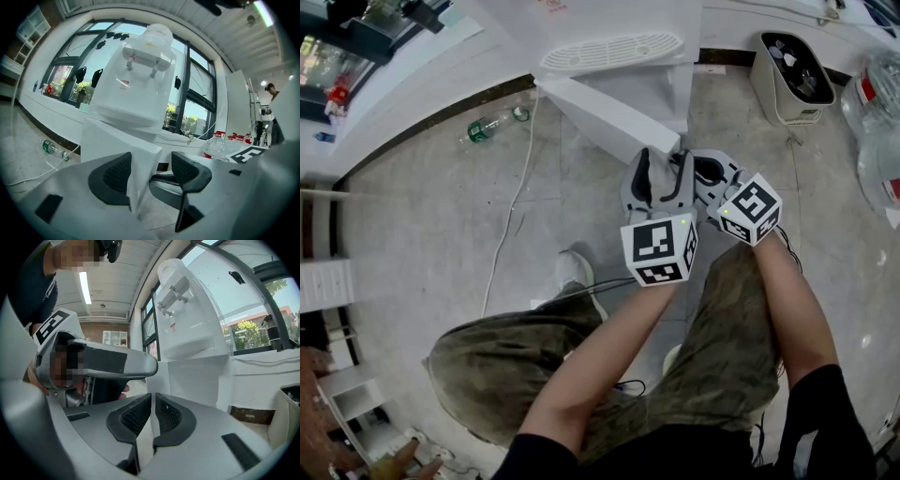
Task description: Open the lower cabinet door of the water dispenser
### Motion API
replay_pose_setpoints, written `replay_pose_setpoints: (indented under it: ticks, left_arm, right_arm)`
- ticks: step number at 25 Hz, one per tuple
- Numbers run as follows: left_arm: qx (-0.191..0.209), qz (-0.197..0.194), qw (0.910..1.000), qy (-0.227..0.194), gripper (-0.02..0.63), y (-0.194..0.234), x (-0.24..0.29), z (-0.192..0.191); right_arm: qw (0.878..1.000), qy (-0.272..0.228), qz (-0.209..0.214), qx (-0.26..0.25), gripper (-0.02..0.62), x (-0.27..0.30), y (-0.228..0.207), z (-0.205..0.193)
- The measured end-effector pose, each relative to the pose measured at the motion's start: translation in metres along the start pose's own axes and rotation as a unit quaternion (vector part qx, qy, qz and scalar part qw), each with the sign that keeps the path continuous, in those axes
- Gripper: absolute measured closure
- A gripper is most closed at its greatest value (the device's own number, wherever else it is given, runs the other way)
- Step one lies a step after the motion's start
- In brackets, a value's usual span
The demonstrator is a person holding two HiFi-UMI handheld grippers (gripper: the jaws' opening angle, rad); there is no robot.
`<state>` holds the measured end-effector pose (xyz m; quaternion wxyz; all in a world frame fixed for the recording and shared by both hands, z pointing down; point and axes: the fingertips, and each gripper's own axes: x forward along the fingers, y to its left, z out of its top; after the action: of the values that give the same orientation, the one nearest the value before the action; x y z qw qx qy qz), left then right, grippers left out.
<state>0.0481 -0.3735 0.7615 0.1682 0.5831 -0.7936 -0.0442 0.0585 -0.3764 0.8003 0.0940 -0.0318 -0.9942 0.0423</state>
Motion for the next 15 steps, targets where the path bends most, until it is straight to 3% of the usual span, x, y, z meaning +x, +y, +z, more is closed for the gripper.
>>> replay_pose_setpoints:
  ticks: [4,8,15]
  left_arm:
    - [0.003,0.026,0.9996,-0.002,0.366,0.006,-0.009,-0.003]
    - [0.006,0.051,0.9987,-0.009,0.421,0.018,-0.017,0.0]
    - [0.004,0.046,0.999,-0.004,0.363,0.027,-0.015,0.002]
  right_arm:
    - [1.0,0.008,0.015,-0.013,0.589,0.002,0.009,0.0]
    - [0.999,0.011,0.036,-0.022,0.592,0.005,0.021,-0.001]
    - [0.999,0.023,0.034,-0.029,0.594,0.004,0.019,0.0]
